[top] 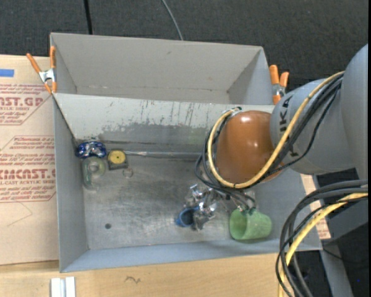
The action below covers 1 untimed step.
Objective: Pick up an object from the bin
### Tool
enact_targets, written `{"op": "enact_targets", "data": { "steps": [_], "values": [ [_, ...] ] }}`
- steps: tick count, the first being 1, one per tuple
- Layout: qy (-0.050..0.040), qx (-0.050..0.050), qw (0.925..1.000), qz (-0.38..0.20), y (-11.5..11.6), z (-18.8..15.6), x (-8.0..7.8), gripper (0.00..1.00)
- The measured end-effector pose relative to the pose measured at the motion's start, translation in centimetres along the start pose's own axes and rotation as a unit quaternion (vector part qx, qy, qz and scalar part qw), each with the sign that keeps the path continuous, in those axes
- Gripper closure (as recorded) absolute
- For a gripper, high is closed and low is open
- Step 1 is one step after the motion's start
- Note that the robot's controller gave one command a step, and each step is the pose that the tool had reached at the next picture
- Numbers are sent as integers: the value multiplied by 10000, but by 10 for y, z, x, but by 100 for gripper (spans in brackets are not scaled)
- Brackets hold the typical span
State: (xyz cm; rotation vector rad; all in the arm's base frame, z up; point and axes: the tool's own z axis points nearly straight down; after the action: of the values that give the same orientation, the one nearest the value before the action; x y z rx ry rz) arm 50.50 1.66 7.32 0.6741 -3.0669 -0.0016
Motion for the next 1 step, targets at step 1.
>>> {"op": "enact_targets", "data": {
  "steps": [1],
  "values": [
    [-36,26,9843,-1764,-42,-120,-26,100]
  ]
}}
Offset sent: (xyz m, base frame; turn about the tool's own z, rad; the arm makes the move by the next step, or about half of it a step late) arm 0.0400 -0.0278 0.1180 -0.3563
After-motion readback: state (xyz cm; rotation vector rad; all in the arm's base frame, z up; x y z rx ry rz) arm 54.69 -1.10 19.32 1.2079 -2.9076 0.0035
